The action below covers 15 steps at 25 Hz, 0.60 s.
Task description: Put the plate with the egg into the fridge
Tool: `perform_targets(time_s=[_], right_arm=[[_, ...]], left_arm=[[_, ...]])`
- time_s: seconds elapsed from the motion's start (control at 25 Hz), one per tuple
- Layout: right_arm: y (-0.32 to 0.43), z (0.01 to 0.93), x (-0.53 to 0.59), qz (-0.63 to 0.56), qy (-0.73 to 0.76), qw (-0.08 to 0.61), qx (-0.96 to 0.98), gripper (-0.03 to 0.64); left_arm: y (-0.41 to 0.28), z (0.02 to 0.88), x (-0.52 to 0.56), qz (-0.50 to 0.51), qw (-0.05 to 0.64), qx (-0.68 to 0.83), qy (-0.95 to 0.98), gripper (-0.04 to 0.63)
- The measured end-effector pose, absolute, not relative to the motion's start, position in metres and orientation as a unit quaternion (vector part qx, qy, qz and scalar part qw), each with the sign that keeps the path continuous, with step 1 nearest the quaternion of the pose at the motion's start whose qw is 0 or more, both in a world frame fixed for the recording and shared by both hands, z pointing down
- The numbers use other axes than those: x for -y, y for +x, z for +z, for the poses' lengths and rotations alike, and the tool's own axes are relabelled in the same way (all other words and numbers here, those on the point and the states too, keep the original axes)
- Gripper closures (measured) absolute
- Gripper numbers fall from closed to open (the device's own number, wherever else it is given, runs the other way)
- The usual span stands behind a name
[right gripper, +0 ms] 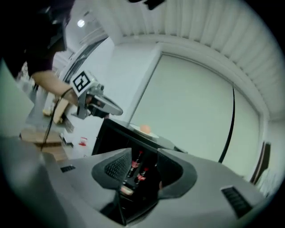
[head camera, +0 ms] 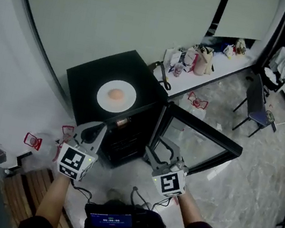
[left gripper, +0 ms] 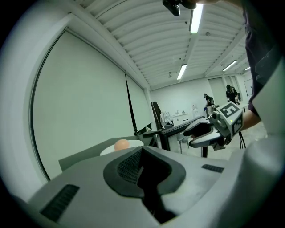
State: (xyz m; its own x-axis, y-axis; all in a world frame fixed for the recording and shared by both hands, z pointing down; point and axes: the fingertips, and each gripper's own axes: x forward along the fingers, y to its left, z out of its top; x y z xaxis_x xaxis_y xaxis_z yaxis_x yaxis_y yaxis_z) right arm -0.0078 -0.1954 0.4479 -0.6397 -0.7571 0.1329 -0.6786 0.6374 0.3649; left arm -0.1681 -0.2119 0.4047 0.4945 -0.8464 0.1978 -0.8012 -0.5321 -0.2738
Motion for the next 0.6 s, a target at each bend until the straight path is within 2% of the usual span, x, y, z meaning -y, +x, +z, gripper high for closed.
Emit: perform_targets(time_s=[0.12,0.2,0.28,0.44,0.52,0.6], right_arm=[[-0.036,0.438,0.206,-0.271,0.419,0.173,0.849,0.431],[-0.052,0.433,0.211,-0.26,0.414,0.171,0.855,0.481],[-0.064,0.434,0.214,-0.133,0.4,0.13,0.898,0.518],[-0.081,0.438,0.211,0.292,0.308,-0.072,0.903,0.518],[-0.085,0.437,0.216,0.398,0.296,-0.129,0.858,0.518],[-0.087,0.436,0.229,0.433,0.312,-0.16,0.83,0.518]], left_arm=[[-0.193,0.391,0.235,-0.17,0.095,-0.474,-0.859,0.586],[-0.205,0.385,0.252,-0.186,0.108,-0.472,-0.855,0.586],[-0.216,0.381,0.271,-0.201,0.124,-0.473,-0.849,0.586],[-0.229,0.377,0.316,-0.22,0.141,-0.462,-0.847,0.586],[-0.234,0.376,0.343,-0.228,0.136,-0.457,-0.849,0.586],[-0.237,0.376,0.369,-0.239,0.122,-0.45,-0.852,0.586]])
